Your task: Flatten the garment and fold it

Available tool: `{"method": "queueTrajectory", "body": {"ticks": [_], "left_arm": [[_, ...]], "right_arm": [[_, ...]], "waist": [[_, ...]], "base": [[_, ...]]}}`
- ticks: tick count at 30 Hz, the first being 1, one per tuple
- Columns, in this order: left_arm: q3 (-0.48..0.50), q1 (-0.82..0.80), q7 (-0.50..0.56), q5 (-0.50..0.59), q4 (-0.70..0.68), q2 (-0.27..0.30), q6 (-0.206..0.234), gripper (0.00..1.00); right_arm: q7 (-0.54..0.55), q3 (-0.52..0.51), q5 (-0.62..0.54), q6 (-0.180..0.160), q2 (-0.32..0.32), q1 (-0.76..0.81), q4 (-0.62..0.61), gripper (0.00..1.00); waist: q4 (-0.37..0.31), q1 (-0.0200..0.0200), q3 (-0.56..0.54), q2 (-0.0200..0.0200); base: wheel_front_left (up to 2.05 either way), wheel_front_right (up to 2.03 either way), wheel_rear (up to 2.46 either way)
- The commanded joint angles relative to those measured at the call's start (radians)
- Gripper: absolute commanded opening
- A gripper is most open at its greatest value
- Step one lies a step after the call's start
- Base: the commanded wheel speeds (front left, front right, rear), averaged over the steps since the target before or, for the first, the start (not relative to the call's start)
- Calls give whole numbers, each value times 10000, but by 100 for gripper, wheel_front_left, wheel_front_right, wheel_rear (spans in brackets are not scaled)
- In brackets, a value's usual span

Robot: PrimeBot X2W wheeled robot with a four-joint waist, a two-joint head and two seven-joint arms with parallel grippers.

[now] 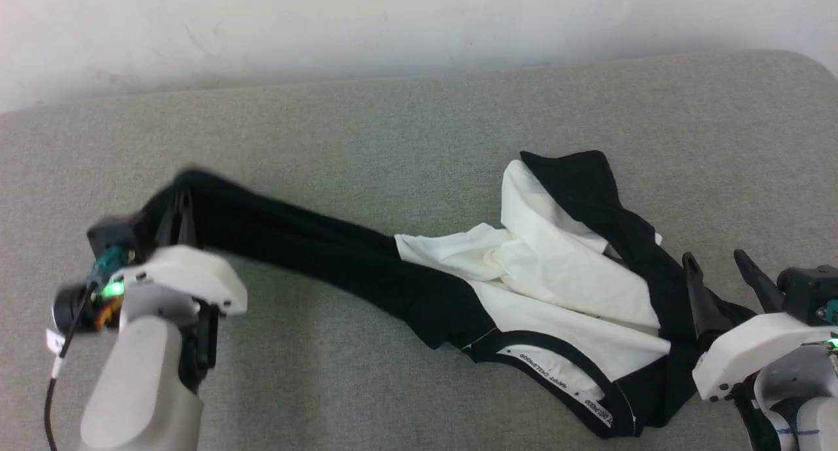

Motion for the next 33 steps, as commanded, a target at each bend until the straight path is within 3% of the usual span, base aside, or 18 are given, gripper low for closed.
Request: {"method": "queueTrajectory", "body": {"ticks": [1, 5, 9, 13, 16, 17, 18, 26, 33], "left_arm": [[-223, -395, -377, 386, -718, 220, -153, 0], [-960, -915, -468, 1135, -1977, 569, -471, 0], [-1881, -1489, -222, 1489, -2226, 556, -1175, 0], [-2739, -1850, -3, 1332, -1311, 281, -2167, 0], [-3098, -1954, 459, 1153, 173, 227, -2488, 0], [-3248, -1951, 712, 1051, 706, 208, -2591, 40], [-3368, -1997, 826, 1086, 1153, 269, -2634, 100], [-3023, -2054, -938, 772, 2100, 12, -2443, 100], [-2535, -1033, -1799, 741, 409, -43, -1831, 100]], "right_arm": [[-112, 29, -91, -11, 61, -101, 33, 100], [-137, 118, -84, -11, 119, -158, 95, 100], [-161, 216, -97, -11, 192, -270, 257, 100], [-273, 280, -76, -11, 290, -371, 524, 100], [-357, 331, -83, -11, 343, -440, 730, 100], [-373, 356, -85, -11, 354, -459, 793, 100], [-384, 384, -88, -11, 363, -485, 845, 100], [-111, 422, 233, -11, -2, -856, 740, 100], [1660, 930, 806, -11, -1271, -1858, 724, 100]], "waist": [[-104, -1, -111, 0], [-346, -1, -23, 0], [-675, -1, 245, 0], [-881, -1, 468, 0], [-913, -1, 581, 0], [-905, -1, 589, 0], [-889, -1, 597, 0], [-308, -1, 315, 0], [653, -1, -96, 0]], "base": [[0, 0, 0], [0, 0, 0], [0, 0, 0], [0, 0, 0], [0, 0, 0], [0, 0, 0], [0, 0, 0], [0, 0, 0], [0, 0, 0]]}}
